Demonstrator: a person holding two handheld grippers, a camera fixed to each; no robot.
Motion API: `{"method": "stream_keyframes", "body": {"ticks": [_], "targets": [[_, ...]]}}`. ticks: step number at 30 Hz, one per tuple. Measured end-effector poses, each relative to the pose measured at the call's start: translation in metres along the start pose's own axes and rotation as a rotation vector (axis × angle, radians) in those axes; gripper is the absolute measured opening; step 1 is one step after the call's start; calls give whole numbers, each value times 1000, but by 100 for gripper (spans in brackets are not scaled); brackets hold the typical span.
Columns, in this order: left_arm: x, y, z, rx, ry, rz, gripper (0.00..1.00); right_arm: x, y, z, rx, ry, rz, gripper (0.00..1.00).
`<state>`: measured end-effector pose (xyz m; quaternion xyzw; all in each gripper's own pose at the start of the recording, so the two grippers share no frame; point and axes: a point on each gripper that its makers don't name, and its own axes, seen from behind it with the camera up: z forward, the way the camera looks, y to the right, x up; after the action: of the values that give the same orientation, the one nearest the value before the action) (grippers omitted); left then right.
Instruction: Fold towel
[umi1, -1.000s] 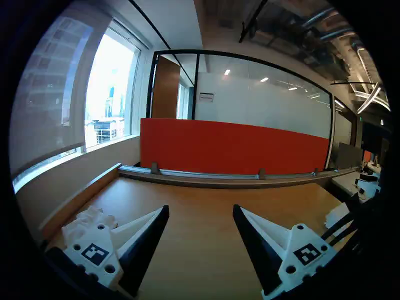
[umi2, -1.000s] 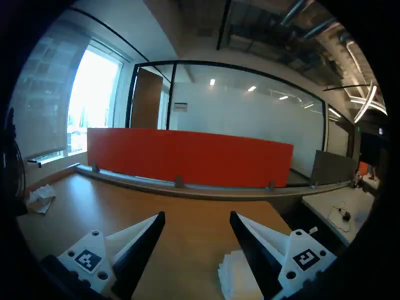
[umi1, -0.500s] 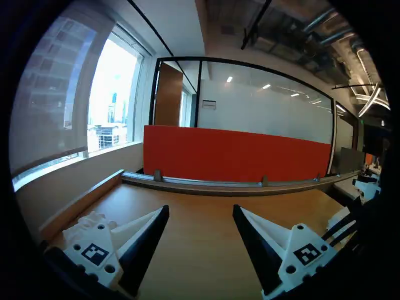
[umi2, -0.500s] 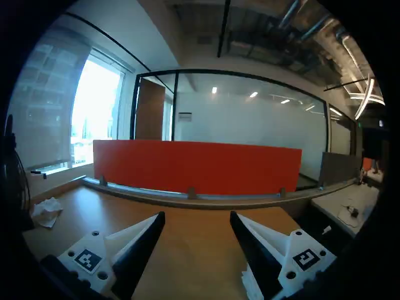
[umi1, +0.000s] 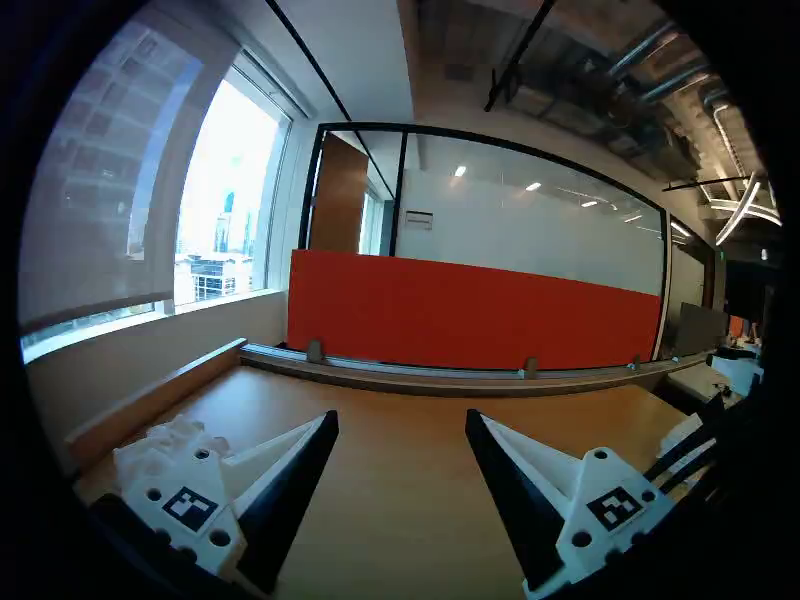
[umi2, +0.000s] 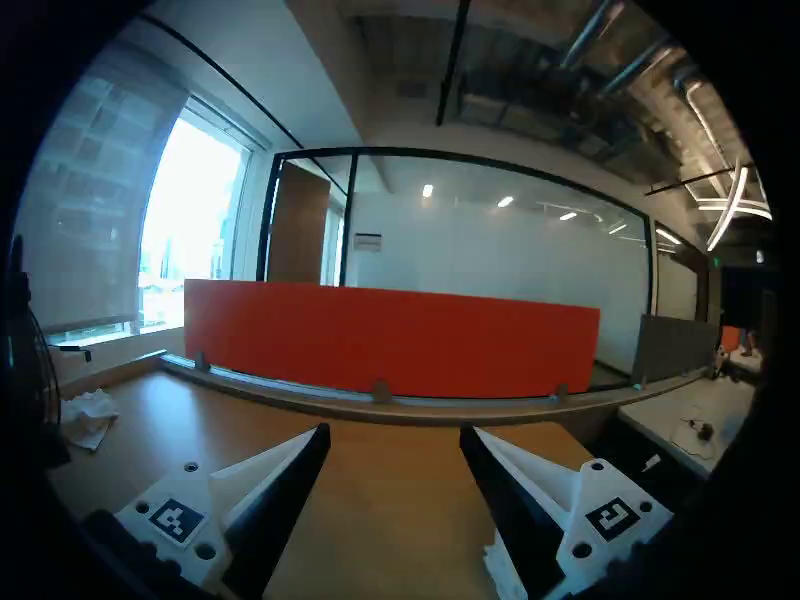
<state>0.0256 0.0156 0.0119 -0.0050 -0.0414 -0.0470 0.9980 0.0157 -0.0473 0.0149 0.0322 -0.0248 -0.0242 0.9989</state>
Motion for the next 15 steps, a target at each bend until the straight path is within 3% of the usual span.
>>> {"method": "stream_keyframes", "body": {"ticks": [9,15], "targets": [[-35,0,5,-8,16,75,94,-20,-7,-6,3,-16,16,100],[-56,-7,4,-4,40,91,94,-29,0,-6,-14,-28,38,100]]}}
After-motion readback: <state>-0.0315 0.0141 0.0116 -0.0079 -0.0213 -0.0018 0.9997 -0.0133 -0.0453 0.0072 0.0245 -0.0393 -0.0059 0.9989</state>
